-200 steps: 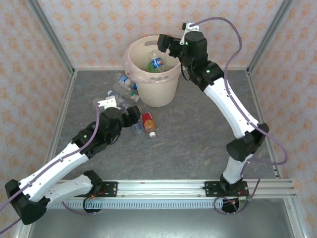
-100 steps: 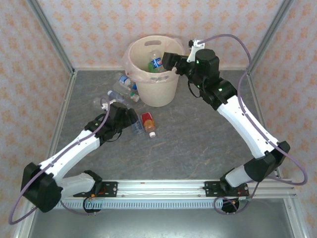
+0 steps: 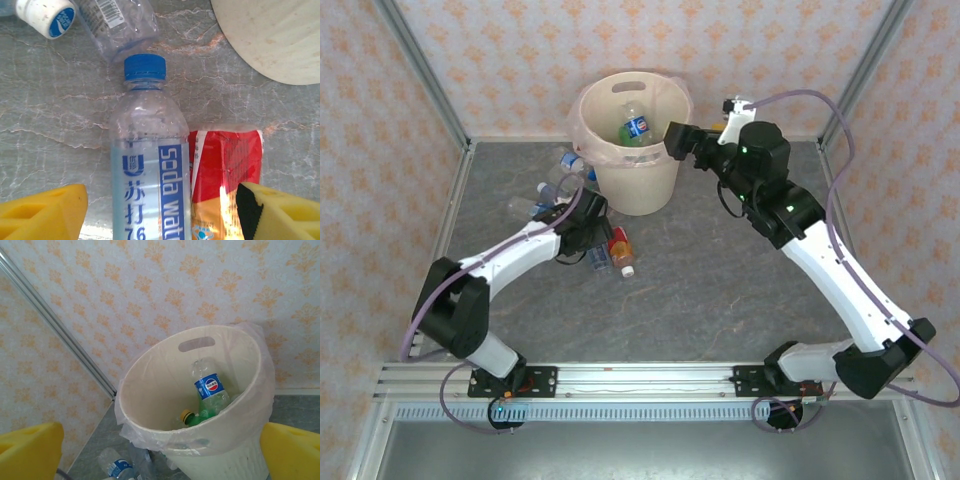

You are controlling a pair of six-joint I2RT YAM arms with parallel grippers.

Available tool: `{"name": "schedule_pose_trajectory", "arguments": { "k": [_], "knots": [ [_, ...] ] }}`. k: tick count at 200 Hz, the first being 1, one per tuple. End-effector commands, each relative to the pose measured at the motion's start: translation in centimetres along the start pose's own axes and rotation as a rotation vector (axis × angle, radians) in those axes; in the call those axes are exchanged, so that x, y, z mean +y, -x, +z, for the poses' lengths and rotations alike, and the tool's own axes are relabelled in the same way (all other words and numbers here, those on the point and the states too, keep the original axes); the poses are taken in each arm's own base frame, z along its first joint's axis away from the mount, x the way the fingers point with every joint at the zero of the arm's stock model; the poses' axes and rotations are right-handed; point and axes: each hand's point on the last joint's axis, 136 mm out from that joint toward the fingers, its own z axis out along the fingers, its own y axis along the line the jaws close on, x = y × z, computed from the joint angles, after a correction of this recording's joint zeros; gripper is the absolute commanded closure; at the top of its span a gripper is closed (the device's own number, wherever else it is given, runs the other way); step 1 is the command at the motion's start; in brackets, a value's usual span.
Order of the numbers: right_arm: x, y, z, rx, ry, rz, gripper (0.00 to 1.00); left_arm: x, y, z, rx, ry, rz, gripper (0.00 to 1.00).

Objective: Put the plastic bottles in the bin

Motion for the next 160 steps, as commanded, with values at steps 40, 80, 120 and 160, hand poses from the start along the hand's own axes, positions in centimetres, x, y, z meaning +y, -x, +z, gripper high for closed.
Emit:
{"name": "schedule_pose_trajectory", "arguments": {
  "k": [40, 80, 120, 160],
  "knots": [
    [-0.5, 0.8, -1.9, -0.052, -0.023, 0.003, 0.00, 1.9, -1.1, 2.5, 0.071, 0.119, 0.047, 0.25],
    [-0.7, 0.6, -1.9, -0.051, -0.028, 0.007, 0.00, 2.9, -1.5, 3.1, 0.091, 0.131, 0.046, 0.28],
    [-0.6, 0.5, -1.6, -0.048, -0.021, 0.010, 0.00, 4.4, -2.7, 4.2, 0.152, 0.149, 0.055, 0.28],
    [-0.8, 0.2, -1.7, -0.048, -0.023, 0.017, 0.00, 5.4, -3.2, 4.7, 0.194, 0.167, 0.079, 0.28]
  ]
}}
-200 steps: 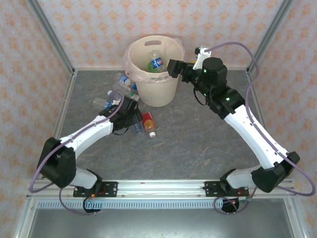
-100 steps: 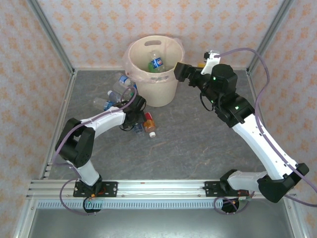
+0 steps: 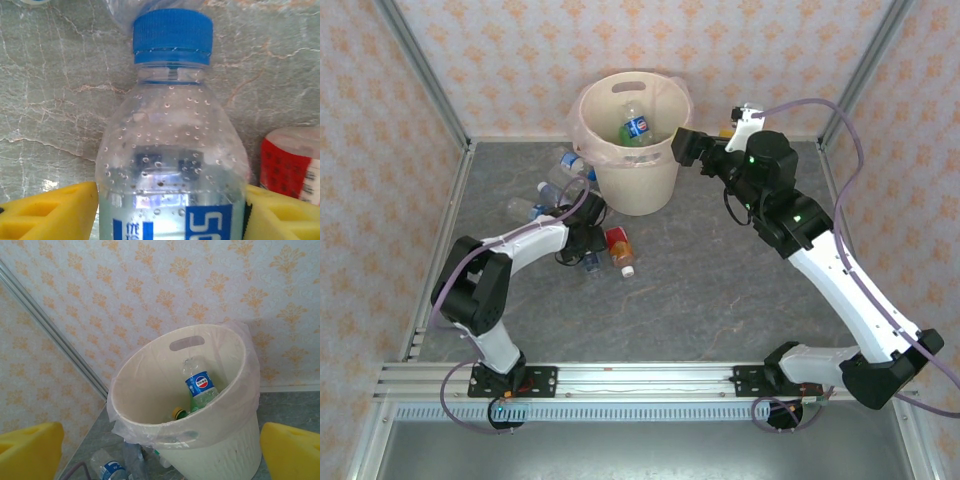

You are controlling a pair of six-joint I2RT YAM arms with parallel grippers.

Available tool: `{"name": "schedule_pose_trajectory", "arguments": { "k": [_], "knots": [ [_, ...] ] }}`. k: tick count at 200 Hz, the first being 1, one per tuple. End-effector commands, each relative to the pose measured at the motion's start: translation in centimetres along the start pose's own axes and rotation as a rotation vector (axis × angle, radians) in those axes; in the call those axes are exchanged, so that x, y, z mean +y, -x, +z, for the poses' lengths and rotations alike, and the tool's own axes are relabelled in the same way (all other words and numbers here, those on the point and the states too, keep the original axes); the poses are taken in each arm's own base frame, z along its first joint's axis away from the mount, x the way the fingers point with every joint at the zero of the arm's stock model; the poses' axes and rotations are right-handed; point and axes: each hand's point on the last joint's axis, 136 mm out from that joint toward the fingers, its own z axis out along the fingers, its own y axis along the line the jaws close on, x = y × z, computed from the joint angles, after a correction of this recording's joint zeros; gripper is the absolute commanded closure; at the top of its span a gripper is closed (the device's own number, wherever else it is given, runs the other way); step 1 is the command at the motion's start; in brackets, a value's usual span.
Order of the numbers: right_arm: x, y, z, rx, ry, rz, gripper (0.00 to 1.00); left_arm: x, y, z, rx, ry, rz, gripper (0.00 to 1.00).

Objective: Put the plastic bottles in the bin

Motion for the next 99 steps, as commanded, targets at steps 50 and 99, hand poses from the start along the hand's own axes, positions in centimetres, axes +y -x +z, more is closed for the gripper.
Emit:
{"name": "schedule_pose_trajectory", "arguments": {
  "k": [50, 99],
  "knots": [
    [-0.3, 0.2, -0.6, -0.034, -0.008, 0.021, 0.00, 1.8, -1.8, 1.7, 0.094, 0.028, 0.034, 0.36],
    [-0.3, 0.1, -0.6, -0.031, -0.004, 0.029, 0.00, 1.6, -1.2, -0.2, 0.048, -0.006, 0.016, 0.46]
  ]
}}
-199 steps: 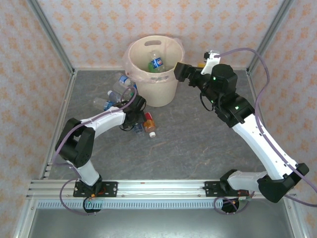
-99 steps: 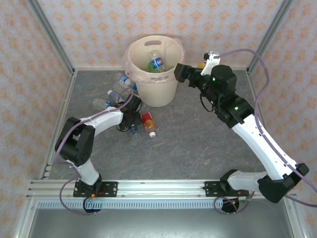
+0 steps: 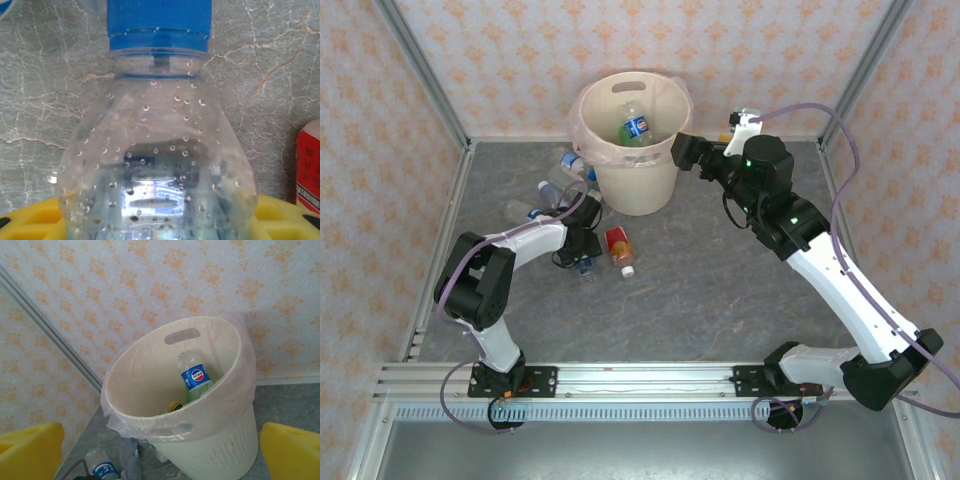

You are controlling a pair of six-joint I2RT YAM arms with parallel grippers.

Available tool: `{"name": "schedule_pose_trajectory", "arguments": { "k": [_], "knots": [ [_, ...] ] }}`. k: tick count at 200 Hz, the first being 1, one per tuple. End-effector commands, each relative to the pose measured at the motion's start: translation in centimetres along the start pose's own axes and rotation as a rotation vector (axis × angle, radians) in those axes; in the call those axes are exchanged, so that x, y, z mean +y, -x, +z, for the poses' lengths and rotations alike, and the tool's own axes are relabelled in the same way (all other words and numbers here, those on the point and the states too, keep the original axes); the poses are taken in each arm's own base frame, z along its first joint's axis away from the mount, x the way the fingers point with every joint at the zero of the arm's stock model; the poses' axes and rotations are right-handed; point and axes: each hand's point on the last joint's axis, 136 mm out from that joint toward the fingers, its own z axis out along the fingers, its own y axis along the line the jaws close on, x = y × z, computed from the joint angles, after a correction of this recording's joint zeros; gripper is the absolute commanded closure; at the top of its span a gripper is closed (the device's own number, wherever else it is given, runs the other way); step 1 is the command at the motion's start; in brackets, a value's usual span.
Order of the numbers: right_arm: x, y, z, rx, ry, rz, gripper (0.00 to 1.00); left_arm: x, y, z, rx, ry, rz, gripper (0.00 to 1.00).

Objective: Put the plastic bottles in the bin

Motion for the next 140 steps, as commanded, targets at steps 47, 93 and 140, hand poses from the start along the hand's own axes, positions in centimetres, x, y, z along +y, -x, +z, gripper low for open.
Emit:
{"name": "schedule_pose_trajectory", "arguments": {
  "k": [47, 93, 140],
  "knots": [
    [0.8, 1.2, -0.6, -0.047, 0.038, 0.040, 0.00, -0.2, 0.3, -4.7, -0.067, -0.092, -0.033, 0.47],
    [1.7, 1.2, 0.4, -0.032, 0.074, 0.051, 0.00, -0.9, 1.9, -9.9, -0.179, -0.168, -0.042, 0.47],
    [2.9, 1.4, 0.9, -0.031, 0.116, 0.052, 0.00, -1.4, 5.8, -17.0, -0.372, -0.222, -0.052, 0.47]
  ]
}}
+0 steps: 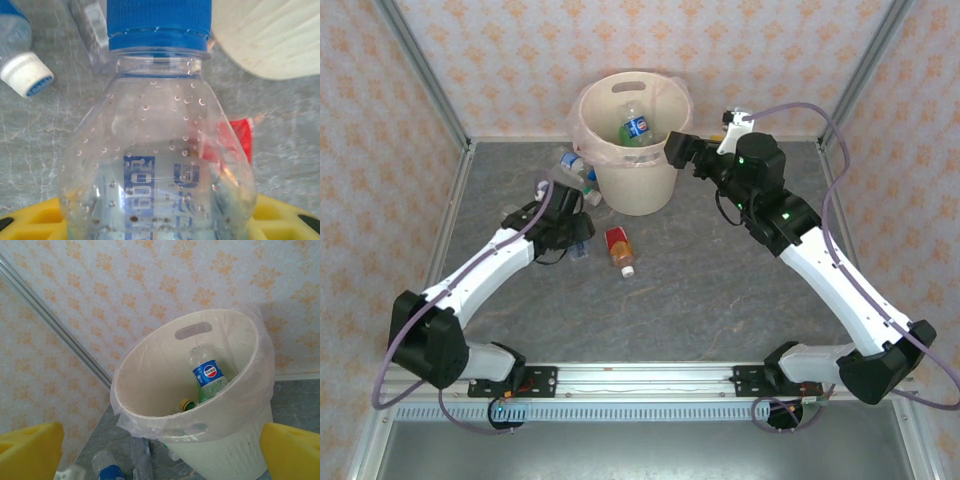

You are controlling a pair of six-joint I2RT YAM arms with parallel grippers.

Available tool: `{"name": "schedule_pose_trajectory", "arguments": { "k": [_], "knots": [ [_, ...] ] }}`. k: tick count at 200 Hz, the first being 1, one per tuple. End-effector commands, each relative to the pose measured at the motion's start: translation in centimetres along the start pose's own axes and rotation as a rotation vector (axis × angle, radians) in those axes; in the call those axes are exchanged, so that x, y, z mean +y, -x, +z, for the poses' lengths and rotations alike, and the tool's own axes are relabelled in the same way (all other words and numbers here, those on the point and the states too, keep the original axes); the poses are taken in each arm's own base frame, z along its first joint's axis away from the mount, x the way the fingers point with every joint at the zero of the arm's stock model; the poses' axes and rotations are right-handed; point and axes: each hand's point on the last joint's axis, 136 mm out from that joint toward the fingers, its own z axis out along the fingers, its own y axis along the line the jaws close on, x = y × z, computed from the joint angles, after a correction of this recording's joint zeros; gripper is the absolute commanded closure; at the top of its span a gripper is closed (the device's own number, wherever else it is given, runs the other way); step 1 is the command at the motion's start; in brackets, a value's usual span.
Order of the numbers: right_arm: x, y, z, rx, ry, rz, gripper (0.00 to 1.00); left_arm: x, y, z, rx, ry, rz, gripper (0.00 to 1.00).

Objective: Put the plastic bottles in the bin

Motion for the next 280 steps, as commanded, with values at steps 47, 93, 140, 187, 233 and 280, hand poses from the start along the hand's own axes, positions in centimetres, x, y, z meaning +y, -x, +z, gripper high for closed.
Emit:
{"name": "schedule_pose_trajectory", "arguments": {
  "k": [47, 93, 140, 187, 233, 280],
  "knots": [
    [2.9, 2.7, -0.8, -0.070, 0.085, -0.002, 0.00, -4.2, 9.2, -9.0, -0.322, -0.093, 0.027, 0.47],
    [3.2, 3.0, -1.4, -0.081, 0.087, -0.006, 0.01, -9.4, 13.5, -12.7, -0.453, -0.291, 0.018, 0.47],
    [3.1, 3.4, -2.2, -0.092, 0.073, -0.004, 0.00, -14.4, 17.5, -15.0, -0.531, -0.467, -0.034, 0.47],
    [3.0, 3.9, -3.2, -0.106, 0.063, 0.001, 0.00, -18.7, 20.7, -15.5, -0.578, -0.623, -0.105, 0.48],
    [2.8, 3.6, -3.5, -0.098, 0.052, 0.002, 0.00, -22.2, 22.3, -13.6, -0.542, -0.712, -0.134, 0.48],
    [2.5, 4.3, -4.8, -0.122, 0.041, 0.003, 0.00, -24.1, 22.7, -10.4, -0.487, -0.728, -0.172, 0.49]
  ]
}}
